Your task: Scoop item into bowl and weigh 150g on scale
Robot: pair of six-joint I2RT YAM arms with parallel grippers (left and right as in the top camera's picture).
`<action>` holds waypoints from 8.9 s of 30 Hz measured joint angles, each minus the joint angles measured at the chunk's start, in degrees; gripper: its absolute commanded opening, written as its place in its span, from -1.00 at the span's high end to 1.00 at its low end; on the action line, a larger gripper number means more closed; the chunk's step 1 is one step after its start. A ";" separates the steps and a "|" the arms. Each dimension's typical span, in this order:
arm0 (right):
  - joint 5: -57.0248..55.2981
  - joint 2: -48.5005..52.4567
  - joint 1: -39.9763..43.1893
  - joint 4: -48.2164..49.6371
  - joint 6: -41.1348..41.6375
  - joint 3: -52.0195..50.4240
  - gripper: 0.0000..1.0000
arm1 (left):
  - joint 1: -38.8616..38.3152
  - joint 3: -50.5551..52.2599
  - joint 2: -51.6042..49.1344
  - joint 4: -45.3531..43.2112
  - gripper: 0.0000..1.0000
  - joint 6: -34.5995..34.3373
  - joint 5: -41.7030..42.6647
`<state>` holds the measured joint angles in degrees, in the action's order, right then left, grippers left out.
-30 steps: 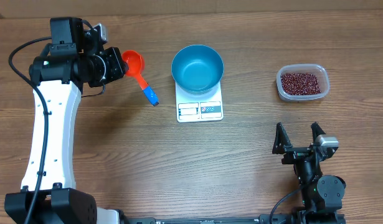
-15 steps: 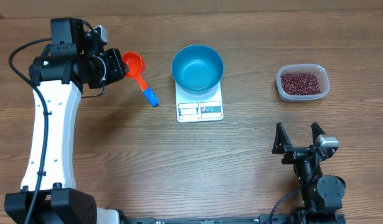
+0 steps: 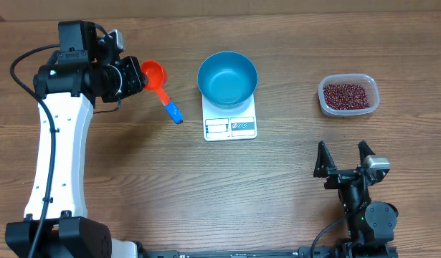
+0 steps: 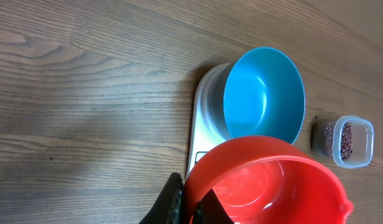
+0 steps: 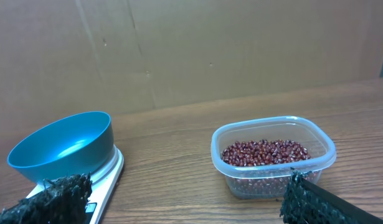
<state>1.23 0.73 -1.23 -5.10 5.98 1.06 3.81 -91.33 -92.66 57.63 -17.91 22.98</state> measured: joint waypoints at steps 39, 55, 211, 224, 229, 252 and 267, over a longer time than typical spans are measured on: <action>19.17 0.22 0.02 2.84 19.21 1.09 -1.00 | -4.28 0.00 0.00 0.85 0.91 -23.15 -0.07; 30.25 31.69 0.02 -23.17 22.51 40.61 -1.00 | -9.29 0.00 0.00 0.74 0.92 -32.50 -3.89; 33.83 61.18 7.96 -33.92 20.74 50.42 0.93 | -38.34 32.50 -13.77 -50.01 0.92 15.34 -23.17; 33.83 61.18 7.96 -33.92 20.74 50.42 0.93 | -38.34 32.50 -13.86 -51.45 0.92 15.34 -24.17; 33.86 61.18 7.96 -33.92 20.74 50.42 0.93 | -38.34 32.50 -13.88 -51.74 0.92 15.37 -24.17; 33.81 61.18 7.96 -34.32 20.72 50.42 0.93 | -38.34 32.50 -15.04 -53.13 0.92 15.34 -24.20; 33.70 61.18 7.96 -34.64 20.65 50.42 0.93 | -38.36 31.93 -15.47 -51.76 0.92 15.34 -24.17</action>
<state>34.94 61.91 6.72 -39.75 26.63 51.48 -34.54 -59.40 -108.14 5.87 -2.57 -1.19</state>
